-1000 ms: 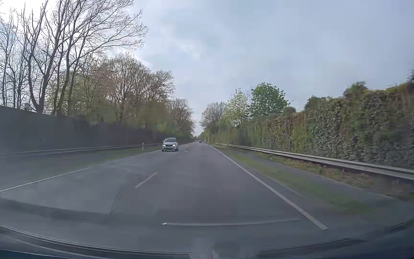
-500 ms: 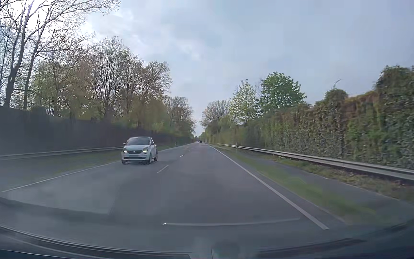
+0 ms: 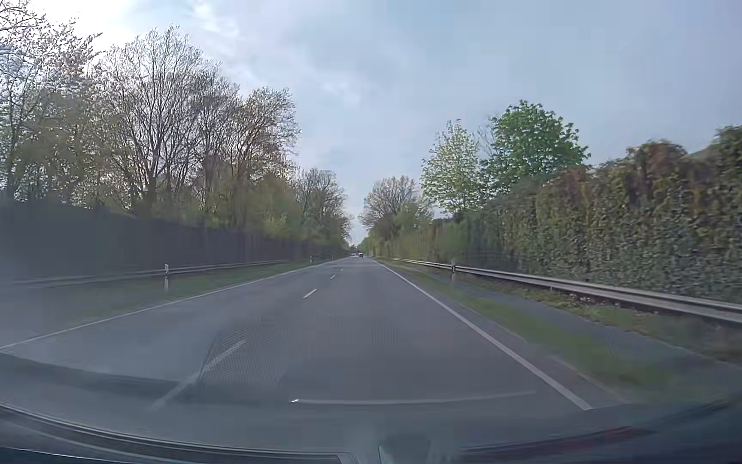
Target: Follow the waypoints while adhering to traffic rules and regulations
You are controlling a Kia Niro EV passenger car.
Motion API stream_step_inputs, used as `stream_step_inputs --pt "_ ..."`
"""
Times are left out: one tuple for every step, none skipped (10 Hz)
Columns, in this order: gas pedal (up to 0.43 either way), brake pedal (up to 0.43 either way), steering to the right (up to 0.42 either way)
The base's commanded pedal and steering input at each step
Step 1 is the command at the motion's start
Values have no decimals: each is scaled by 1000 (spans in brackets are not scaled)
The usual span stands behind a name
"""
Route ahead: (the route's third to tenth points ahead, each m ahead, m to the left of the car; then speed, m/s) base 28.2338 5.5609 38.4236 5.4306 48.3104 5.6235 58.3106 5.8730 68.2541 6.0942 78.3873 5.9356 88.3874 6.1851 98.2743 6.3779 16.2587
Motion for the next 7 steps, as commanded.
stream_step_inputs --pt "118 0 -6" --pt "118 0 -6" --pt "118 0 -6" --pt "118 0 -5" --pt "118 0 -5" --pt "118 0 -5" --pt "118 0 -5"
